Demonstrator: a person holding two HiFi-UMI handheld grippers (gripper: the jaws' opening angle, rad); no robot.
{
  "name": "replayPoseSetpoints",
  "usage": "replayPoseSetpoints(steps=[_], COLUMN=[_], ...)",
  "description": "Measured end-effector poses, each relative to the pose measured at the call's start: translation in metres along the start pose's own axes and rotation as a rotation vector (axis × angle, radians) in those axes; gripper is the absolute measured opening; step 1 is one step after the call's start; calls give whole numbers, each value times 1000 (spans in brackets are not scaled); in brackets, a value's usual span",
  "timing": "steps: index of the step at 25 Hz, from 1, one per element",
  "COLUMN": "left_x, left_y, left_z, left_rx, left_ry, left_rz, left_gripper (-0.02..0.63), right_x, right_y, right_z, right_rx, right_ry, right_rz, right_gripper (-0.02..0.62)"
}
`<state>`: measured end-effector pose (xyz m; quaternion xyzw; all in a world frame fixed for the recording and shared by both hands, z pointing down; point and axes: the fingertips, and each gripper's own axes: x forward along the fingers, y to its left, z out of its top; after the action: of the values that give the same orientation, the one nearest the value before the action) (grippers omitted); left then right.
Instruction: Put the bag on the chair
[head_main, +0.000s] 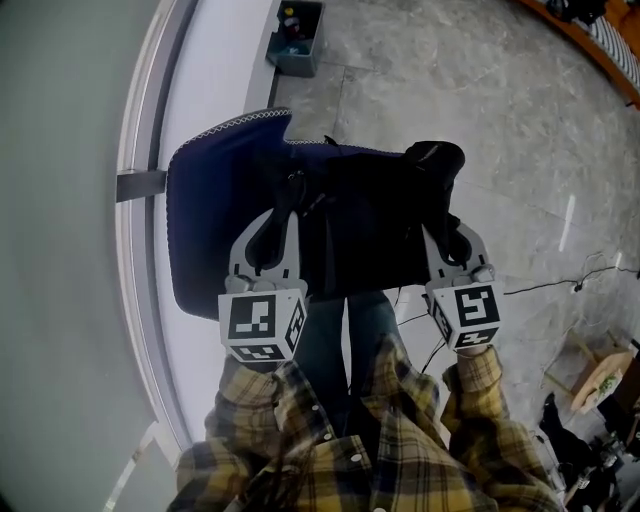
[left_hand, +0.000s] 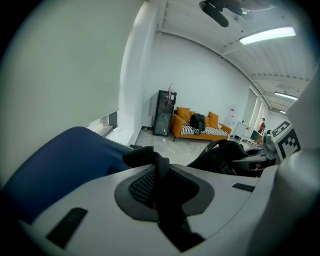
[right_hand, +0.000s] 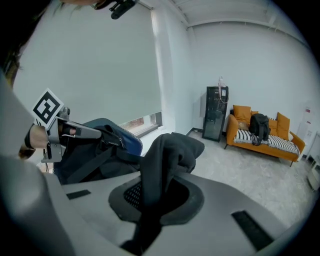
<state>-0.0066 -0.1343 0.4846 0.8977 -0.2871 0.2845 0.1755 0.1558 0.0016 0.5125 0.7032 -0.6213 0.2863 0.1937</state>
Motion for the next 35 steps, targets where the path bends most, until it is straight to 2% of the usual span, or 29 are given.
replayPoseSetpoints(steps=[25,30,35], left_x=[69,74,84], left_y=[28,34,37], left_z=[-119,-141,-145], left_rx=[-15,-25,-23], left_ry=[157,183,178], left_rz=[69,90,84], left_gripper=[61,61,61], right_x=[79,87,95], right_y=[0,5,5], right_z=[-103,-111,-113], right_rx=[-12,-43,-51], right_ry=[159,160,169], right_rz=[1,15,23], right_gripper=[34,34,34])
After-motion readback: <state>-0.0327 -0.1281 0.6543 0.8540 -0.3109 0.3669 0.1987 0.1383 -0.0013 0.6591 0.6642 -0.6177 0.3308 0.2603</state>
